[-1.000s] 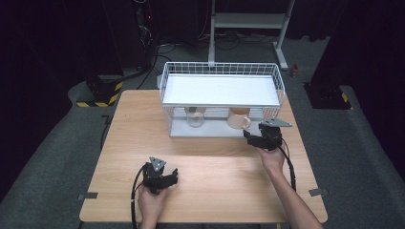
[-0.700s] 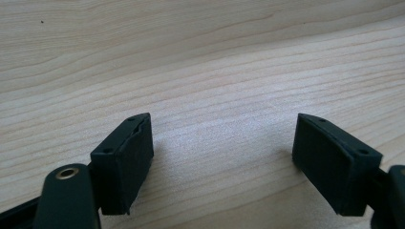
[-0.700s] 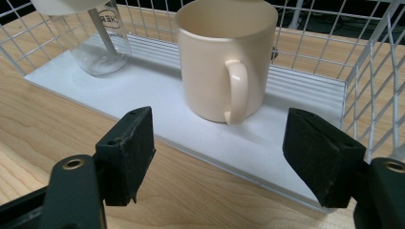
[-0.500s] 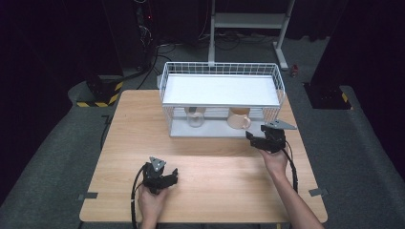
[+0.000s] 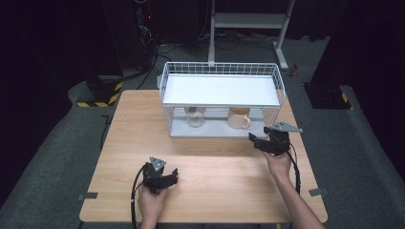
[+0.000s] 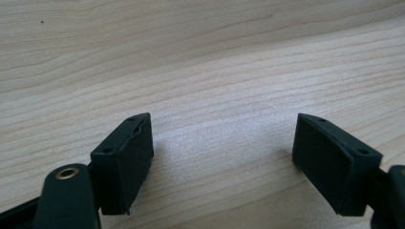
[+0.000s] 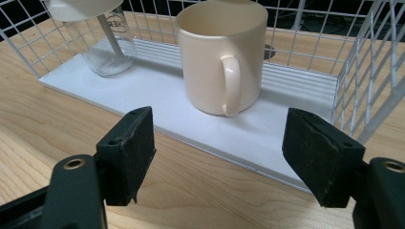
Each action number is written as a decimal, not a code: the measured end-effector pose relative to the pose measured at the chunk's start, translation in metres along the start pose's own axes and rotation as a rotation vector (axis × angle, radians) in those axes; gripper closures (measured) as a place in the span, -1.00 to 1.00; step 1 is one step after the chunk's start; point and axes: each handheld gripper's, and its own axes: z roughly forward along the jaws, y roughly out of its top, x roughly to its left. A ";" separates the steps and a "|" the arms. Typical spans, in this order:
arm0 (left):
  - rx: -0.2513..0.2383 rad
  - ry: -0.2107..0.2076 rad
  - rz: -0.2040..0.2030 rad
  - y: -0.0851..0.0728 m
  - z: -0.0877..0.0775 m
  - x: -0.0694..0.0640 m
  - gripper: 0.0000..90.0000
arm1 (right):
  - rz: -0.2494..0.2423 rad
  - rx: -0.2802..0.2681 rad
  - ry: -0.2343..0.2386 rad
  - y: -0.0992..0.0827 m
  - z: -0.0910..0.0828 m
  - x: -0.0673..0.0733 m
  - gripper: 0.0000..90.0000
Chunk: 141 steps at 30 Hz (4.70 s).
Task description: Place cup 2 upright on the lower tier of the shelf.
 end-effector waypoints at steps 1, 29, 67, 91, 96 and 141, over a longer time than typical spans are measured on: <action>0.000 0.000 0.001 0.000 0.000 0.000 -0.51 | 0.002 0.000 0.000 0.000 -0.001 0.000 -0.40; 0.000 0.000 0.001 0.000 0.000 0.000 -0.51 | 0.009 -0.021 0.030 -0.012 -0.027 -0.001 -0.40; -0.001 0.000 0.001 0.000 0.000 0.000 -0.51 | 0.040 -0.024 0.054 -0.039 -0.056 -0.002 -0.35; -0.001 0.001 0.001 0.000 0.000 0.000 -0.51 | 0.039 0.002 0.032 -0.060 -0.062 -0.001 -0.30; -0.001 0.001 0.001 0.000 0.000 0.000 -0.51 | 0.040 0.013 0.020 -0.066 -0.063 -0.003 -0.29; 0.001 0.001 0.002 0.000 0.000 0.000 -0.51 | -0.017 0.225 -0.102 -0.100 -0.040 -0.010 -0.36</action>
